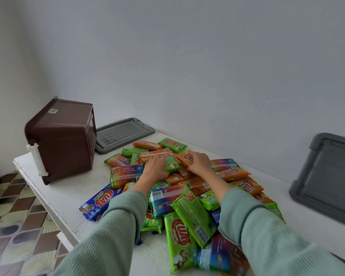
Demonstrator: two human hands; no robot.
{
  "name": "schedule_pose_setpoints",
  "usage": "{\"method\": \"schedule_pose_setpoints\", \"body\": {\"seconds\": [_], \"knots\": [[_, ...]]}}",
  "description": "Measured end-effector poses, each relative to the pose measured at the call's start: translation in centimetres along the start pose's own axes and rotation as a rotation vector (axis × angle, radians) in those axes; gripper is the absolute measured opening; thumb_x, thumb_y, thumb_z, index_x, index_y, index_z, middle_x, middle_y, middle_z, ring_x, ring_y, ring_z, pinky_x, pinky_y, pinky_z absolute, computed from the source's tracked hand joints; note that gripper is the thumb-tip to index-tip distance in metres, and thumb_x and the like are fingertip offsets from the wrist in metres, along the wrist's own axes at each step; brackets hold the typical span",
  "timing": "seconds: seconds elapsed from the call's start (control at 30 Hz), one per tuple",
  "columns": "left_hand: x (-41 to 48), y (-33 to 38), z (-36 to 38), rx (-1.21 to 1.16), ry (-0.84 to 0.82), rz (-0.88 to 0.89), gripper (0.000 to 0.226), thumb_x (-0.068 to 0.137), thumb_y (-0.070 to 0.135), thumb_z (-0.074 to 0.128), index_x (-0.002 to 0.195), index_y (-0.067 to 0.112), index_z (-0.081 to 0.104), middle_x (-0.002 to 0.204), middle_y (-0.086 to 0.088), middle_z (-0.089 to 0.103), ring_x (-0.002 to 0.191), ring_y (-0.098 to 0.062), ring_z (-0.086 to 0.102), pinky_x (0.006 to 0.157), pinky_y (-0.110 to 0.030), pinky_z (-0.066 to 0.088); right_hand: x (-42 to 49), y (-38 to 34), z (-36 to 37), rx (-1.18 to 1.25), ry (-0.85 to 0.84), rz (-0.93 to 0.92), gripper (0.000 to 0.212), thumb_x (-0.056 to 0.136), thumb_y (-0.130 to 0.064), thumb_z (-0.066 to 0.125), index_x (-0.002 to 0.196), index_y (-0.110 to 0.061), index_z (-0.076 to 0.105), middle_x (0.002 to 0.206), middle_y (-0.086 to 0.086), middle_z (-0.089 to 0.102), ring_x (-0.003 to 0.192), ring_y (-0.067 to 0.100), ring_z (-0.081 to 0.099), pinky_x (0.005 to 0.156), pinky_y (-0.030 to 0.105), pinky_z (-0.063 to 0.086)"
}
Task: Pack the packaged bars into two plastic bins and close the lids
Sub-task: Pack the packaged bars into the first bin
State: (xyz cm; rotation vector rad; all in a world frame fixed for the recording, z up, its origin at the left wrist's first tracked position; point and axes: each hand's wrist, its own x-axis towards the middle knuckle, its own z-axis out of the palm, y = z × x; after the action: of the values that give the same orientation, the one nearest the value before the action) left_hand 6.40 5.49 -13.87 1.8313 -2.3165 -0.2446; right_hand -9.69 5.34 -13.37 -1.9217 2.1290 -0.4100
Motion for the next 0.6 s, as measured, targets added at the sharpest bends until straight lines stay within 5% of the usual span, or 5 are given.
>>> {"method": "schedule_pose_setpoints", "body": {"seconds": [0.4,0.6], "knots": [[-6.5,10.9,-7.4,-0.042,0.125,0.336,0.056,0.082,0.029,0.067,0.127,0.003,0.047,0.119,-0.018,0.047,0.110,-0.035,0.048,0.090,-0.042,0.043,-13.7,6.0,-14.6,0.011,0.111,-0.045,0.081,0.072,-0.021,0.077,0.143,-0.018,0.037,0.136,0.014,0.049,0.126,0.028,0.043,0.101,0.032,0.036],[-13.8,20.0,-9.7,-0.043,0.060,0.547,0.063,0.073,0.040,0.069,0.122,0.003,0.054,0.113,-0.018,0.055,0.103,-0.033,0.053,0.087,-0.037,0.043,-26.2,11.5,-21.0,-0.009,0.135,0.052,0.080,0.069,-0.017,0.077,0.140,-0.024,0.042,0.135,0.008,0.052,0.119,0.024,0.051,0.084,0.027,0.044]]}}
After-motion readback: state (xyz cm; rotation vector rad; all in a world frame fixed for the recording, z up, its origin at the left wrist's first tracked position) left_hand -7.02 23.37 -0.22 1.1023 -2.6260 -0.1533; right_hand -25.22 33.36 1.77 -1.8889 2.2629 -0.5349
